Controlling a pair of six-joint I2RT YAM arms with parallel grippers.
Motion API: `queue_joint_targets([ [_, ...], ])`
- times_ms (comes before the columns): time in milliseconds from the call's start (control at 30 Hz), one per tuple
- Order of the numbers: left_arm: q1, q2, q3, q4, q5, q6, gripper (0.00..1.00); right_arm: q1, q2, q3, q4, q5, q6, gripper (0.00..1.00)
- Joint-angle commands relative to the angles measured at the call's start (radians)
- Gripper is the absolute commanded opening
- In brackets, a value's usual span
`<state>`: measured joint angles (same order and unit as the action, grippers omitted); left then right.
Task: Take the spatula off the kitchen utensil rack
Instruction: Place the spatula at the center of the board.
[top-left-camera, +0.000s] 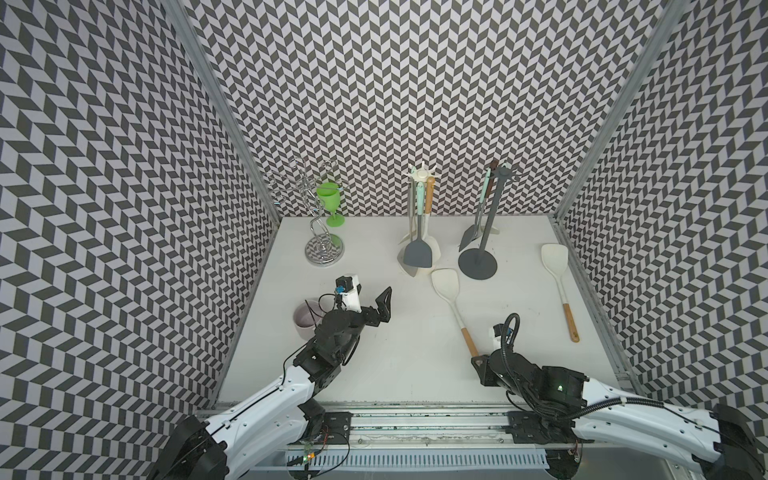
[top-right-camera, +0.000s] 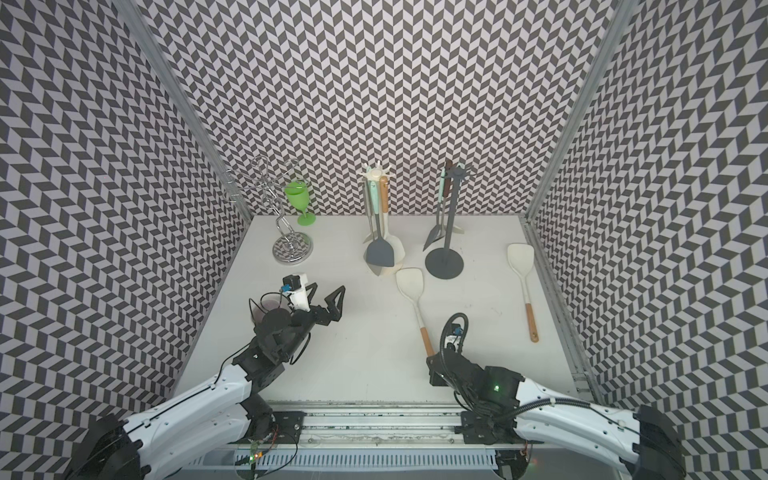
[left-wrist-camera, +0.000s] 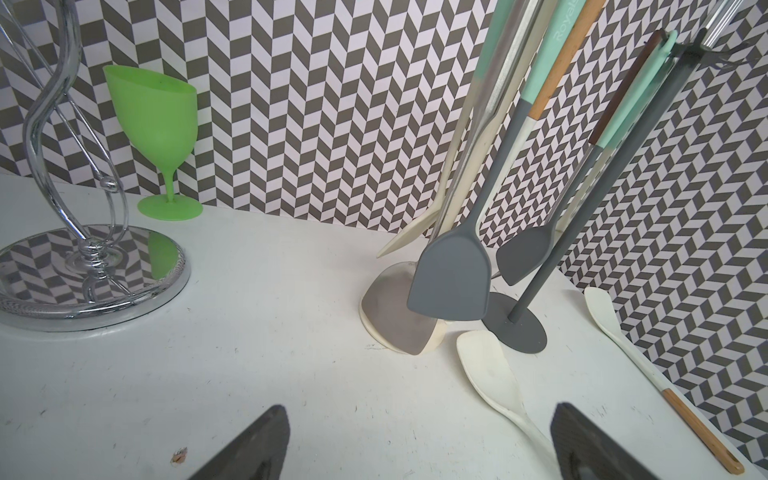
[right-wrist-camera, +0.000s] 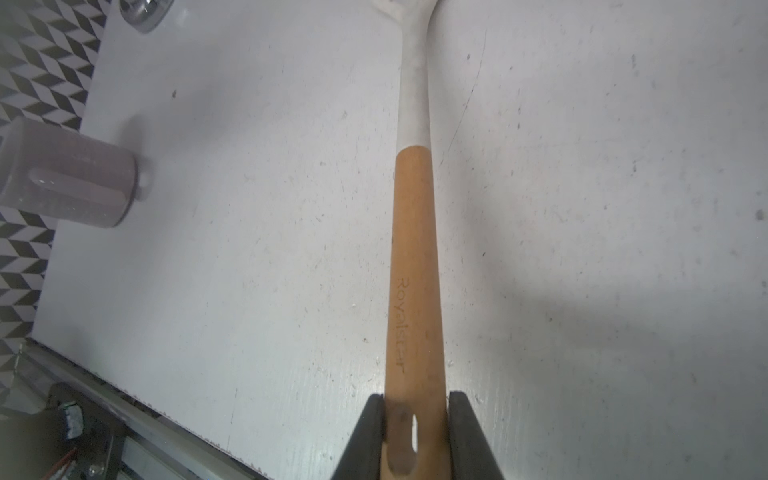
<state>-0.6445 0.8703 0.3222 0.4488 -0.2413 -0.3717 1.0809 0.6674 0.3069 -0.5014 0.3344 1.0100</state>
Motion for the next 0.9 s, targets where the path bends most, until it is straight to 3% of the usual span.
queue_joint_targets([
  [0,0.005,-0.002,0.008,0.026,0.017,-0.006,1.0,-0.031,-0.014,0.032,-0.044,0.119,0.054,0.0],
  [133,0.005,-0.007,0.008,0.026,0.021,-0.006,1.0,-0.055,0.006,0.02,-0.031,0.075,0.046,0.0],
  [167,0.006,-0.008,0.008,0.025,0.02,-0.006,1.0,-0.055,0.012,0.016,-0.033,0.066,0.051,0.05],
  [233,0.005,-0.007,0.009,0.025,0.023,-0.005,1.0,-0.055,0.015,0.018,-0.027,0.033,0.033,0.37],
  [300,0.006,-0.002,0.01,0.027,0.025,-0.005,1.0,-0.056,0.018,0.04,-0.033,0.022,0.022,0.58],
  [333,0.006,0.002,0.012,0.027,0.028,-0.004,1.0,-0.055,0.021,0.057,-0.043,0.027,0.023,0.75],
  [433,0.006,0.02,0.019,0.031,0.045,-0.004,1.0,-0.058,0.057,0.135,-0.075,0.044,0.023,0.99],
  [533,0.008,0.052,0.027,0.044,0.082,-0.008,1.0,-0.06,0.125,0.24,-0.111,0.089,0.014,1.0],
  [667,0.017,0.11,0.037,0.08,0.168,-0.018,1.0,-0.1,0.186,0.347,-0.036,0.081,-0.149,1.0],
  [733,0.023,0.148,0.049,0.09,0.215,-0.044,1.0,-0.196,0.202,0.366,0.06,-0.02,-0.307,1.0],
  [867,0.038,0.209,0.08,0.082,0.277,-0.059,1.0,-0.377,0.27,0.377,0.185,-0.141,-0.468,0.96],
])
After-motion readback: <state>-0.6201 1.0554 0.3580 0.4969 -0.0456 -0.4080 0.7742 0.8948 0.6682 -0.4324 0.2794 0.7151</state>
